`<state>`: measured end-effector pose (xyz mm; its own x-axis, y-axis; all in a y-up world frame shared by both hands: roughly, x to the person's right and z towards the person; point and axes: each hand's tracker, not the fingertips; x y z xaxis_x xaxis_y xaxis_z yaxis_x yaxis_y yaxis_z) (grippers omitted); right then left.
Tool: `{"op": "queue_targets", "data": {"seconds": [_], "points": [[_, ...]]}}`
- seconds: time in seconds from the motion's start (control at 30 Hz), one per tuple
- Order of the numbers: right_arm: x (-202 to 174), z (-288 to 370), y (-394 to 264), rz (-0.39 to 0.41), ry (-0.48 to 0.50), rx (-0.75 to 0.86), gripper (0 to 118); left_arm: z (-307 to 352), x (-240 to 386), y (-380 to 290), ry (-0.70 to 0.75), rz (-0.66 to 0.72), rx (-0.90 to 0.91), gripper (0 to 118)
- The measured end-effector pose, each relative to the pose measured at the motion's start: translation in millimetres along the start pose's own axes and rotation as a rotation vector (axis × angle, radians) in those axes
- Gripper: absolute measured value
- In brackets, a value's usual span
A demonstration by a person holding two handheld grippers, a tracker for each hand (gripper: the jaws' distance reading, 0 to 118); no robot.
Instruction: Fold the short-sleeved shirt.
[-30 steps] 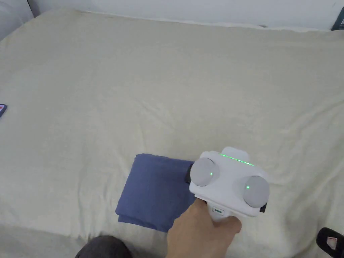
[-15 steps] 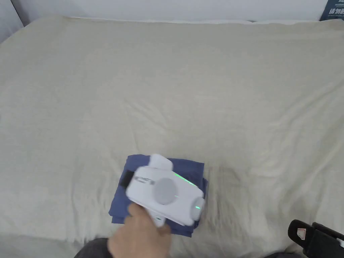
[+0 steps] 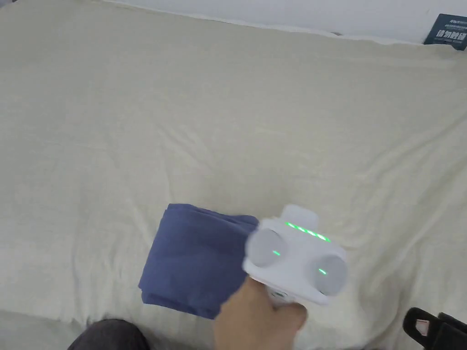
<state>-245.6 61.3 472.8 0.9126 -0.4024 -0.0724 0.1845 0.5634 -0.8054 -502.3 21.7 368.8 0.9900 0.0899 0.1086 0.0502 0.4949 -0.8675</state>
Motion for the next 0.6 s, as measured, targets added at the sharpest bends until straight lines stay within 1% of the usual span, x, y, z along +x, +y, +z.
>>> {"op": "queue_targets", "data": {"seconds": [0.03, 0.07, 0.13, 0.17, 0.23, 0.27, 0.3, 0.33, 0.37, 0.4, 0.43, 0.47, 0.5, 0.53, 0.57, 0.6], "points": [[-10.2, -12.0, 1.5, 0.016, 0.031, -0.026, 1, 12.4, -28.2, 3.9, -0.092, 0.038, 0.027, 2], [-22.6, -25.4, 2.7, 0.034, 0.062, -0.050, 1, 24.7, -58.4, 7.8, -0.144, 0.076, 0.024, 2], [-48.1, -55.4, 3.8, 0.074, 0.145, -0.091, 1, 46.3, -111.3, 9.0, -0.215, 0.117, 0.036, 2], [-60.8, -73.5, 5.2, 0.089, 0.185, -0.123, 1, 55.8, -138.7, 5.9, -0.224, 0.122, 0.043, 2], [-79.4, -107.5, 6.9, 0.125, 0.325, -0.154, 1, 67.3, -186.9, -4.6, -0.251, 0.166, 0.039, 2], [-85.4, -127.6, 8.8, 0.120, 0.389, -0.178, 1, 69.3, -207.2, -10.9, -0.284, 0.221, 0.019, 2], [-87.4, -147.5, 11.0, 0.103, 0.455, -0.208, 1, 69.8, -225.1, -14.6, -0.312, 0.275, 0.000, 3], [-86.6, -168.6, 12.4, 0.070, 0.536, -0.237, 1, 70.4, -242.0, -19.0, -0.331, 0.327, -0.021, 3], [-83.1, -190.3, 12.6, 0.027, 0.613, -0.257, 1, 68.2, -256.7, -22.8, -0.376, 0.354, -0.005, 3], [-75.7, -212.1, 11.7, -0.011, 0.728, -0.289, 1, 66.5, -261.3, -25.7, -0.387, 0.354, 0.013, 3], [-68.4, -230.7, 11.5, -0.046, 0.801, -0.343, 1, 64.2, -268.7, -28.3, -0.365, 0.342, 0.013, 3], [-60.9, -251.6, 9.0, -0.093, 0.846, -0.422, 1, 58.1, -273.1, -30.0, -0.365, 0.331, 0.010, 3], [-53.8, -268.3, 4.7, -0.115, 0.860, -0.465, 1, 52.0, -278.0, -31.5, -0.371, 0.315, 0.003, 3], [-45.5, -285.8, -1.5, -0.127, 0.806, -0.501, 1, 44.3, -279.4, -33.7, -0.382, 0.306, -0.019, 3], [-35.3, -298.4, -7.2, -0.171, 0.766, -0.535, 1, 37.1, -282.8, -35.8, -0.399, 0.297, -0.041, 4], [-23.6, -303.5, -9.8, -0.268, 0.873, -0.532, 1, 30.9, -286.3, -38.3, -0.426, 0.300, -0.041, 7]]}}
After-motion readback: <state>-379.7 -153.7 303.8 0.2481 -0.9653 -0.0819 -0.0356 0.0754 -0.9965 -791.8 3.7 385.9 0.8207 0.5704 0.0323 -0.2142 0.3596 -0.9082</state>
